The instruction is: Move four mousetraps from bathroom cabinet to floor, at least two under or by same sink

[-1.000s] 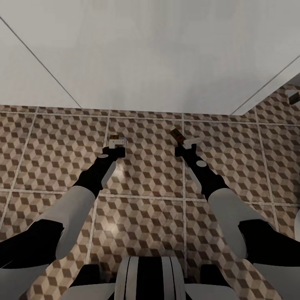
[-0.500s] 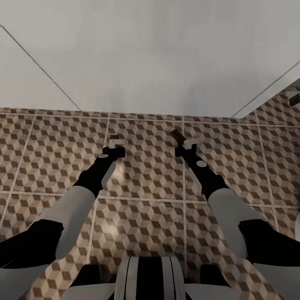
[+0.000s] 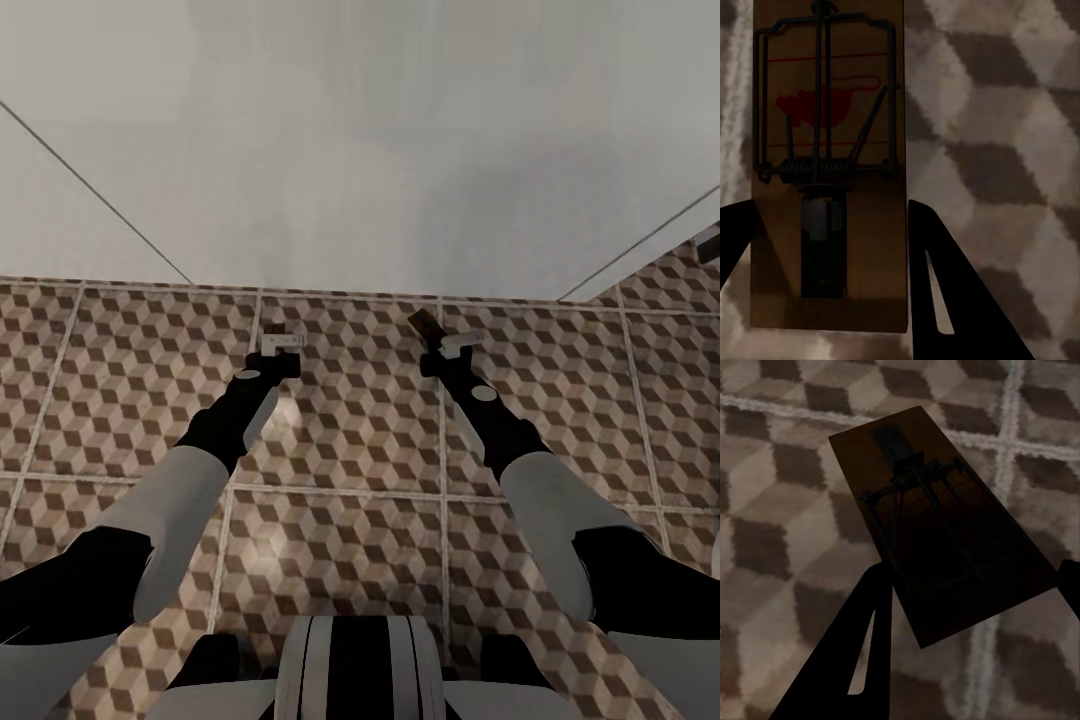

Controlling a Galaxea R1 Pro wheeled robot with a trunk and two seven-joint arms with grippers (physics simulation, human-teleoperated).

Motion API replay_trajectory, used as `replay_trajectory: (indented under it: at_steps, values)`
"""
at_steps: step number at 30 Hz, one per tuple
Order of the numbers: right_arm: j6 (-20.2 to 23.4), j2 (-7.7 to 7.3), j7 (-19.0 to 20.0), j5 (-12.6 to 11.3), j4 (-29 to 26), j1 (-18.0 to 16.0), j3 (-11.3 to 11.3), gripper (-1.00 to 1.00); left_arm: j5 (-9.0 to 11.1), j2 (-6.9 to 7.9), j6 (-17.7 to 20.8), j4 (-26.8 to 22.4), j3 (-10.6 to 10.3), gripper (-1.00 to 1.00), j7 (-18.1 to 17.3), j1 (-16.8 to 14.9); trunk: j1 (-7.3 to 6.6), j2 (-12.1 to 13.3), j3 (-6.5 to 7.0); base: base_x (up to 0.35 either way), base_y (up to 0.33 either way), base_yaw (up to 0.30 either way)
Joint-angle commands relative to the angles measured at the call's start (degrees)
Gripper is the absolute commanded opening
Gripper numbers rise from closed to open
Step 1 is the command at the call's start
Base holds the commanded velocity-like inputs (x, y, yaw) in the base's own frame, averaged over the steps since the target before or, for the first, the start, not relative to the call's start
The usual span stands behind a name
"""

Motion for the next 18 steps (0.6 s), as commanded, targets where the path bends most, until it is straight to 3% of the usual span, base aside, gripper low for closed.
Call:
replay_trajectory:
  at_steps: [1, 10, 18]
  values:
    - [-0.2, 0.02, 0.3, 0.3, 0.0, 0.0, -0.1, -1.00, 0.4, 0.04, 0.3, -0.1, -0.3, -1.00, 0.5, 0.0, -0.01, 0.0, -0.02, 0.005, 0.000, 0.000]
    - [-0.2, 0.05, 0.3, 0.3, 0.0, 0.0, -0.1, -1.00, 0.4, 0.09, 0.3, -0.1, -0.3, -1.00, 0.5, 0.0, -0.01, 0.0, -0.02, 0.007, 0.000, 0.000]
    - [-0.2, 0.04, 0.3, 0.3, 0.1, 0.0, -0.1, -1.00, 0.4, 0.10, 0.3, 0.0, -0.3, -1.00, 0.5, 0.0, -0.01, 0.0, -0.02, 0.117, 0.000, 0.000]
